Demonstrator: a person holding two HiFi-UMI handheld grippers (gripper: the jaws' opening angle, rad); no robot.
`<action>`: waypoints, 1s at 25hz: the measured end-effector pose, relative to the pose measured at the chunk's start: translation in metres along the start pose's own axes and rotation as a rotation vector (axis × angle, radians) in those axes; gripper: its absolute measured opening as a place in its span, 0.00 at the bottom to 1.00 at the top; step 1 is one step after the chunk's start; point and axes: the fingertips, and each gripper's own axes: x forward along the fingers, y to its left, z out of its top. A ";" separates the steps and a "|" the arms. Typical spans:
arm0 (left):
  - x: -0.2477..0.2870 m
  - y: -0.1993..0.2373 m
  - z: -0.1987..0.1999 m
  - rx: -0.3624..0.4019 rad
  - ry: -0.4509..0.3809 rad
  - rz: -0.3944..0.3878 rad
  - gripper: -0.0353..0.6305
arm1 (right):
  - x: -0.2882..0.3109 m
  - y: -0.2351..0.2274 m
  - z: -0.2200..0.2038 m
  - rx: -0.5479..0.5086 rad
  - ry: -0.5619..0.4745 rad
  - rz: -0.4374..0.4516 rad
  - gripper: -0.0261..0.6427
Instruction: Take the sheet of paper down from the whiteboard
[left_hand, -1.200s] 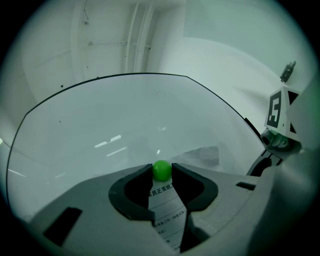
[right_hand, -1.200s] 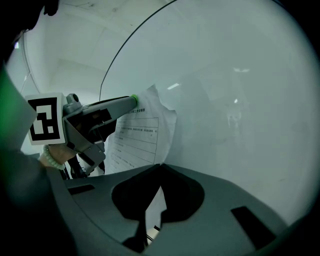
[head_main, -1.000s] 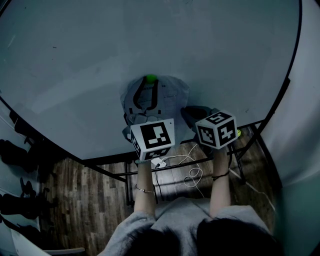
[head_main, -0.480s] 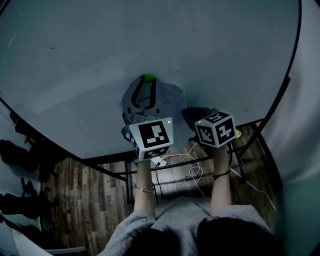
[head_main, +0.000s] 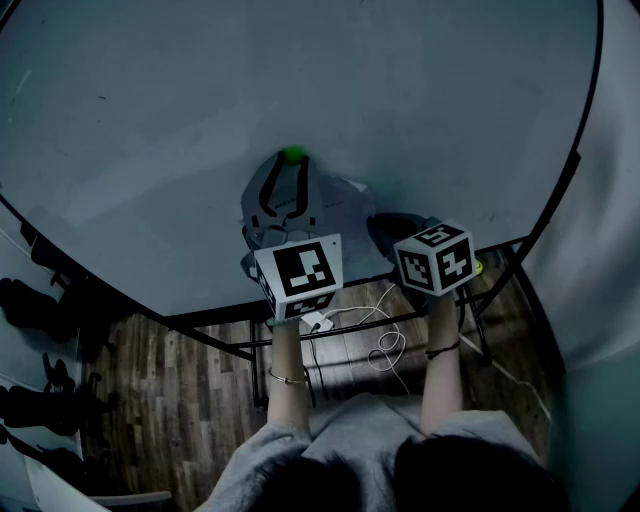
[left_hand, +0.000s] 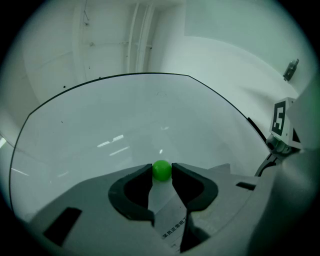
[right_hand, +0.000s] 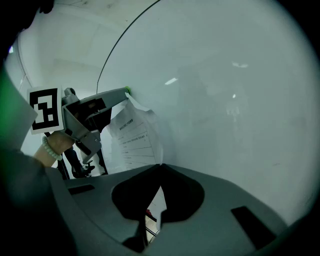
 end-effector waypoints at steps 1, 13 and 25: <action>0.000 0.000 0.000 -0.004 0.002 0.001 0.24 | -0.001 -0.001 0.000 0.001 -0.002 -0.002 0.04; -0.009 -0.003 -0.004 -0.091 0.015 0.017 0.24 | -0.016 -0.012 -0.004 0.024 -0.030 -0.015 0.04; -0.010 -0.003 0.000 -0.162 0.006 0.009 0.24 | -0.029 -0.009 -0.005 0.022 -0.042 0.005 0.04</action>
